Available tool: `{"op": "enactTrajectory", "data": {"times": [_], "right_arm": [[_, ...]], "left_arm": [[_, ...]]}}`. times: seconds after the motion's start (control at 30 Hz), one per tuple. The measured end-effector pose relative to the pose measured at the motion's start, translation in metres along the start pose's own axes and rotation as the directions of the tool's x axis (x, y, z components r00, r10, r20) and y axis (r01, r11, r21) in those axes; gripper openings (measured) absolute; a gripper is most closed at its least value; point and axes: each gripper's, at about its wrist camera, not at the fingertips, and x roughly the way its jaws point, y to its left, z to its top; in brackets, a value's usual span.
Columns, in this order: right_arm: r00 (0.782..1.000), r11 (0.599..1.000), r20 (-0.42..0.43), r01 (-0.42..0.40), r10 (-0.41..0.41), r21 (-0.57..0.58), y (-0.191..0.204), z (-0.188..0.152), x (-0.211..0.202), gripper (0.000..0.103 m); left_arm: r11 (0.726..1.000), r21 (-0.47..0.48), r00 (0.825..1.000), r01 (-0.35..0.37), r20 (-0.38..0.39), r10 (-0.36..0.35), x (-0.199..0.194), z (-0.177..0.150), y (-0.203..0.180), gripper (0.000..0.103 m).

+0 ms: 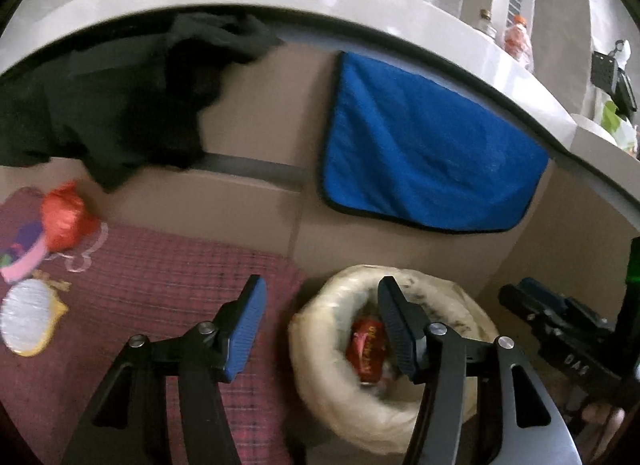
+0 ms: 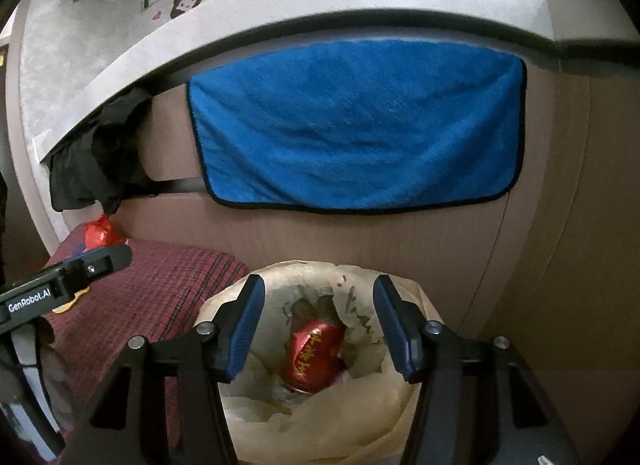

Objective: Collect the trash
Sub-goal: 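Move both open tools back over the table, then grasp the red plastic bag with the right tool while the left tool approaches the purple sponge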

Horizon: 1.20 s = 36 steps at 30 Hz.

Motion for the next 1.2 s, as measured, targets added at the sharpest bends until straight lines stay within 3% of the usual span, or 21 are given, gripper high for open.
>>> {"op": "enactTrajectory", "data": {"times": [0.3,0.5,0.67,0.8,0.97,1.0,1.07,1.2], "right_arm": [[0.996,0.994,0.003,-0.090,0.090,-0.057,0.060,0.009,-0.008,0.053],[0.982,0.976,-0.026,-0.191,0.189,-0.103,0.128,0.014,0.004,0.053],[0.958,0.953,-0.088,-0.280,0.271,-0.117,0.188,0.016,0.029,0.053],[0.945,0.936,-0.127,-0.319,0.302,-0.148,0.232,0.016,0.047,0.053],[0.931,0.922,-0.187,-0.345,0.313,-0.174,0.262,0.011,0.072,0.053],[0.919,0.912,-0.215,-0.368,0.329,-0.178,0.270,0.007,0.079,0.051],[0.893,0.889,-0.274,-0.415,0.357,-0.194,0.286,-0.002,0.090,0.031],[0.861,0.849,-0.345,-0.467,0.373,-0.248,0.323,-0.018,0.104,0.018]], "left_arm": [[0.989,-0.038,0.989,-0.145,0.033,0.147,-0.056,-0.001,0.093,0.059],[0.964,-0.111,0.969,-0.242,0.016,0.245,-0.082,0.001,0.189,0.060],[0.949,-0.180,0.966,-0.257,-0.045,0.254,-0.085,-0.009,0.258,0.060],[0.944,-0.252,0.974,-0.214,-0.133,0.186,-0.069,-0.021,0.304,0.060],[0.923,-0.335,0.978,-0.187,-0.153,0.143,-0.061,-0.027,0.346,0.060],[0.920,-0.344,0.978,-0.186,-0.154,0.140,-0.061,-0.026,0.350,0.060],[0.911,-0.367,0.978,-0.189,-0.154,0.141,-0.061,-0.025,0.365,0.060],[0.908,-0.372,0.979,-0.191,-0.135,0.151,-0.052,-0.012,0.384,0.060]]}}
